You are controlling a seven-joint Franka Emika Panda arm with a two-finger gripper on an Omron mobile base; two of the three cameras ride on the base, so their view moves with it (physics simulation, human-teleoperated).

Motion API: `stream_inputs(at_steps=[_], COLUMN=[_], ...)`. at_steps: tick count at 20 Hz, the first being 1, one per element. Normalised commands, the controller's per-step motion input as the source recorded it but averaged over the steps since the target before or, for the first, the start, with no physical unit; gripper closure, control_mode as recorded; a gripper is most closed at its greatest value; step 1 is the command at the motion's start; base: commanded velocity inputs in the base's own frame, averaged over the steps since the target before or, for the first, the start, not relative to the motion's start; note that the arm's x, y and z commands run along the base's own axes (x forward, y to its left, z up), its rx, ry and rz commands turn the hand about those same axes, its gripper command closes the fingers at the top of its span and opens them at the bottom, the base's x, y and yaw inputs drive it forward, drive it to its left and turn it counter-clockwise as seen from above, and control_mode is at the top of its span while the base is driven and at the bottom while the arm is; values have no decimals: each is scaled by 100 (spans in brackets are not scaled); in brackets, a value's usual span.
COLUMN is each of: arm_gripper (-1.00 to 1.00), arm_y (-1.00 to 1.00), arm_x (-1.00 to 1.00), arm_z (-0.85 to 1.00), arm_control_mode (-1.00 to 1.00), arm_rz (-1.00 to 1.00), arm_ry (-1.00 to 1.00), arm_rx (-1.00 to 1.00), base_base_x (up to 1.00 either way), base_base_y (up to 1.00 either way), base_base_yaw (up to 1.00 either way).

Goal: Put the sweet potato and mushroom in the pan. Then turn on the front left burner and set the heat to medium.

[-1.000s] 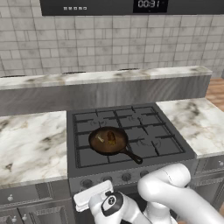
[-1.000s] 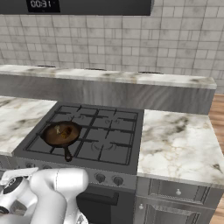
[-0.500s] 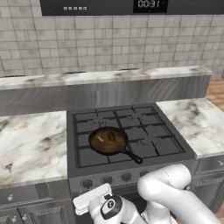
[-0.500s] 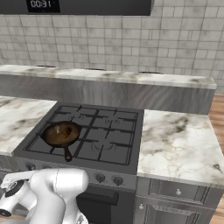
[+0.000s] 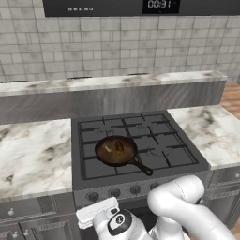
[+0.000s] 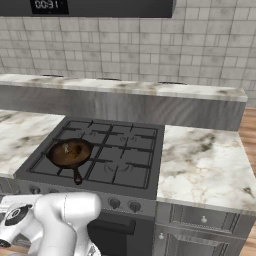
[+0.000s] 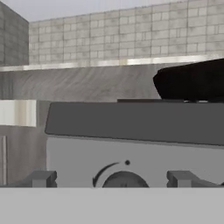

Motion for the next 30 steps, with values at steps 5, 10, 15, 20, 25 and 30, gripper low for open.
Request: stream_inputs(at_steps=[5, 10, 15, 20, 25, 30], arm_gripper=[-100, -100, -100, -100, -100, -100], arm_y=[-28, -31, 0, 4, 0, 2], arm_x=[0, 0, 1, 2, 6, 11], arm_z=[-17, -27, -6, 0, -3, -18], arm_control_mode=[-100, -100, -100, -100, -100, -100], arm_rz=[-3, -6, -2, 0, 0, 0], arm_ry=[4, 12, 8, 1, 0, 0], arm_rx=[22, 11, 6, 4, 1, 0], base_base_x=[0, 0, 0, 0, 0, 0], base_base_y=[0, 0, 0, 0, 0, 0], base_base_yaw=[0, 0, 0, 0, 0, 0])
